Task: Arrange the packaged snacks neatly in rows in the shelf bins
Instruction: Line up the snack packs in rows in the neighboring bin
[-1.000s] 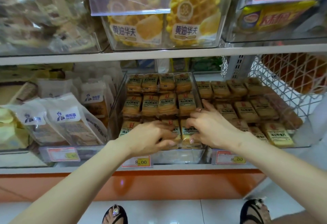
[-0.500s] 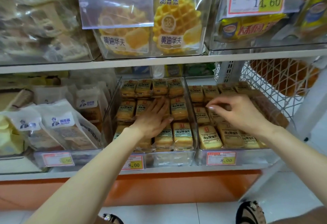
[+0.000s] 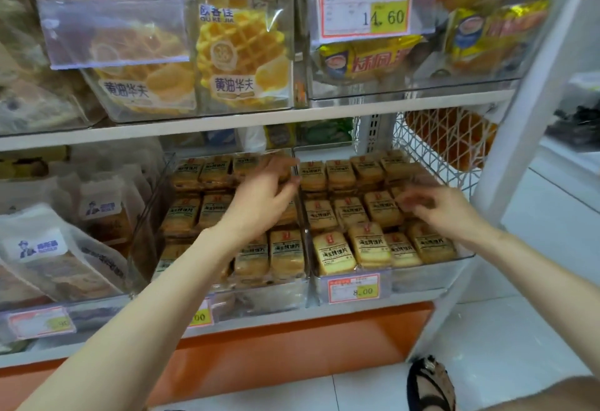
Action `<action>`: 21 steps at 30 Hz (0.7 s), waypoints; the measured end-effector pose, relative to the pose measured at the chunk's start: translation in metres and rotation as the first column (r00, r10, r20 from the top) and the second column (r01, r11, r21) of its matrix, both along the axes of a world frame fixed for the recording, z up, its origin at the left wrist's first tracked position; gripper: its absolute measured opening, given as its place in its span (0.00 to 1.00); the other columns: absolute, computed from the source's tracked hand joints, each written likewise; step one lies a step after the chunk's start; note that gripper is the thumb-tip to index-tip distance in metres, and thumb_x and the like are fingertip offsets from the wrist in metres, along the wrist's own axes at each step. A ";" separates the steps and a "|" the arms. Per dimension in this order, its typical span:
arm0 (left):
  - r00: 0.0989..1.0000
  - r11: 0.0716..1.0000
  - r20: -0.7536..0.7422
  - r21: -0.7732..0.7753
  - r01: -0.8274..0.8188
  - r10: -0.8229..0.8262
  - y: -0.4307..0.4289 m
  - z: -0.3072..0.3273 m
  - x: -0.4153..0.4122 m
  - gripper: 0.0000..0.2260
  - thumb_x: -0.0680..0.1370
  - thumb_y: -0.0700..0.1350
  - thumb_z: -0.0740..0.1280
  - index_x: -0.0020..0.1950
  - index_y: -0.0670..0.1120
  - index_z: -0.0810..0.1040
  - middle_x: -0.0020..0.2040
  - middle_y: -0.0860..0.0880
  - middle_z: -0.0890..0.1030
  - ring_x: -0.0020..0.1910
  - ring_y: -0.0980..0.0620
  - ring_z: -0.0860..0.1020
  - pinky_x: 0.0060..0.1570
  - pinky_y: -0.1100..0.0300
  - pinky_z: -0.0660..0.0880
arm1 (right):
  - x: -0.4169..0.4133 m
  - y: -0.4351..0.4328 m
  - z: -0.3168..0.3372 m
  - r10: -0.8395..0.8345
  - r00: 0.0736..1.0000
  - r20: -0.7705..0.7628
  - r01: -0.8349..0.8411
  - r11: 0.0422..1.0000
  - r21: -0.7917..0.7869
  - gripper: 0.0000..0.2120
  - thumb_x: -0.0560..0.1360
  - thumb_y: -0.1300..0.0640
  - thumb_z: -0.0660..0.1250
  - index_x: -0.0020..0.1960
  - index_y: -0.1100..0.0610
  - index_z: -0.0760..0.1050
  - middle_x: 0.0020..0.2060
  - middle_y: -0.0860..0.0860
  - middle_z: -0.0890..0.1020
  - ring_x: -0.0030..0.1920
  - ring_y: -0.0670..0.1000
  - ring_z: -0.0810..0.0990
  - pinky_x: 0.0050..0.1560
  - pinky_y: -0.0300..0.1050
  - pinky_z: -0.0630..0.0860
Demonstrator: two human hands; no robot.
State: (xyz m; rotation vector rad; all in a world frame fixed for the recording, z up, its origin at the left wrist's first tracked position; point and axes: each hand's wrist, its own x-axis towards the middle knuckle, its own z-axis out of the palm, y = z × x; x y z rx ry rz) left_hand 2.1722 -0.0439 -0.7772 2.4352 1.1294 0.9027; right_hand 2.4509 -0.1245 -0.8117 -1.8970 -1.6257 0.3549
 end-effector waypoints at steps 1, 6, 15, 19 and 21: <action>0.997 0.994 -0.002 -0.079 0.072 -0.073 -0.002 0.003 0.014 0.13 0.80 0.46 0.60 0.63 0.46 0.72 0.59 0.48 0.77 0.58 0.52 0.75 0.54 0.60 0.72 | 0.001 0.002 0.000 0.012 1.000 -0.001 -0.012 0.999 -0.030 0.14 0.75 0.66 0.63 0.54 0.53 0.80 0.51 0.48 0.80 0.50 0.44 0.75 0.51 0.33 0.66; 0.900 0.955 -0.372 -0.267 0.129 -0.226 0.019 -0.005 0.080 0.15 0.78 0.42 0.62 0.65 0.47 0.72 0.63 0.47 0.75 0.59 0.49 0.75 0.58 0.56 0.73 | -0.002 0.037 0.003 0.103 0.994 0.023 -0.099 0.985 -0.140 0.13 0.79 0.62 0.58 0.59 0.53 0.77 0.59 0.50 0.78 0.59 0.50 0.75 0.51 0.35 0.68; 0.779 0.957 -0.600 -0.292 -0.001 -0.182 0.073 -0.017 0.120 0.15 0.78 0.42 0.58 0.64 0.48 0.74 0.60 0.46 0.77 0.58 0.47 0.75 0.56 0.56 0.72 | 0.008 0.094 -0.011 0.135 0.988 0.075 -0.115 0.967 -0.226 0.15 0.79 0.62 0.55 0.57 0.51 0.77 0.59 0.48 0.78 0.61 0.50 0.74 0.58 0.43 0.69; 0.799 0.962 -0.570 -0.272 0.036 -0.191 0.073 -0.021 0.124 0.13 0.79 0.44 0.60 0.63 0.48 0.74 0.57 0.47 0.79 0.57 0.48 0.76 0.56 0.55 0.73 | 0.005 0.098 -0.022 0.114 0.989 0.098 -0.097 0.981 -0.168 0.14 0.78 0.64 0.55 0.55 0.51 0.75 0.57 0.50 0.78 0.58 0.51 0.76 0.59 0.49 0.74; 0.800 0.953 -0.560 -0.299 0.046 -0.214 0.072 -0.023 0.123 0.14 0.78 0.42 0.60 0.64 0.48 0.73 0.57 0.48 0.79 0.57 0.49 0.76 0.56 0.55 0.73 | 0.008 0.097 -0.022 0.129 0.986 0.107 -0.110 0.980 -0.164 0.15 0.77 0.65 0.56 0.55 0.50 0.74 0.57 0.49 0.77 0.58 0.50 0.75 0.57 0.47 0.74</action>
